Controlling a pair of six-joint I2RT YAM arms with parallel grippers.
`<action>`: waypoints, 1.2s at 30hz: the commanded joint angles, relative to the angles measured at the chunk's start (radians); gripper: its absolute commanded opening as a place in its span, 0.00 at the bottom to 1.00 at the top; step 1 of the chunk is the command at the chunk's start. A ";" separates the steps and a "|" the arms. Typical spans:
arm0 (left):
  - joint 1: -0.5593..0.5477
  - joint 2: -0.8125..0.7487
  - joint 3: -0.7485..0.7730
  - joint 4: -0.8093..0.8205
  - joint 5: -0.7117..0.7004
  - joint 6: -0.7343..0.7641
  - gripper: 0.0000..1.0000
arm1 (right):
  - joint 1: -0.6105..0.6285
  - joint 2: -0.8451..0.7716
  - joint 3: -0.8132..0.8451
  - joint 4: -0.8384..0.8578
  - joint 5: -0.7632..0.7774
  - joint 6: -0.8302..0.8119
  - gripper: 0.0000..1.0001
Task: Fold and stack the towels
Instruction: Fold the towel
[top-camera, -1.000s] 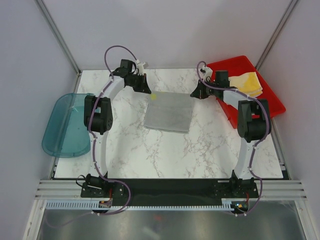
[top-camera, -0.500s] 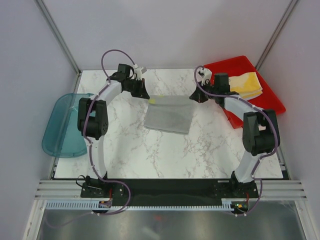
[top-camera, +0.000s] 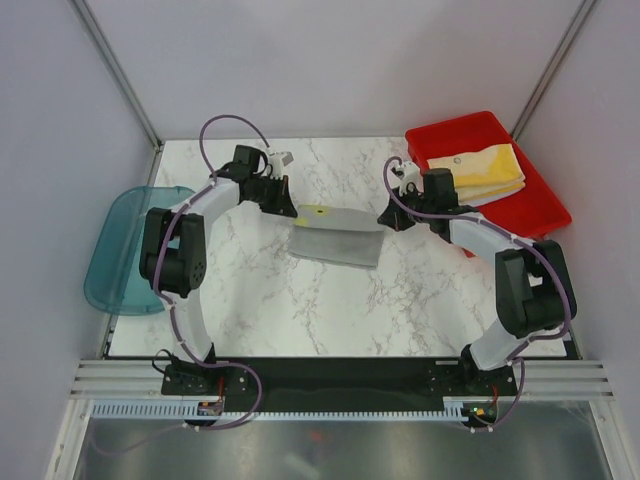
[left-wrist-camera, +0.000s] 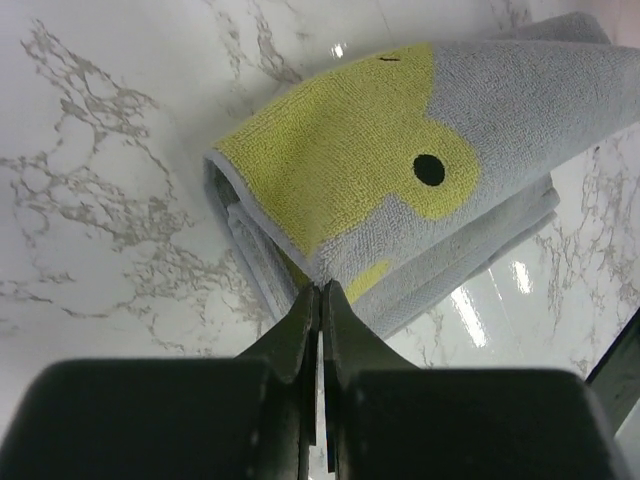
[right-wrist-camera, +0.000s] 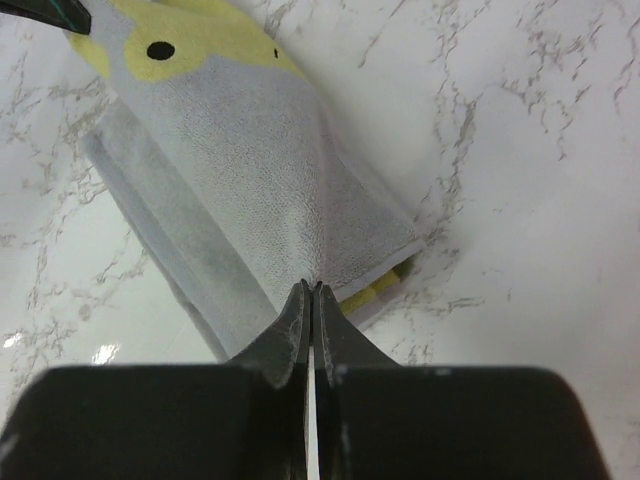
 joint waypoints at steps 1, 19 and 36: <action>-0.005 -0.084 -0.055 0.047 -0.025 -0.026 0.02 | 0.011 -0.063 -0.045 0.025 -0.012 0.044 0.00; -0.028 -0.212 -0.264 0.060 -0.041 -0.101 0.02 | 0.080 -0.164 -0.242 0.073 0.026 0.122 0.00; -0.039 -0.218 -0.281 0.011 -0.143 -0.128 0.21 | 0.094 -0.161 -0.293 0.051 0.041 0.202 0.31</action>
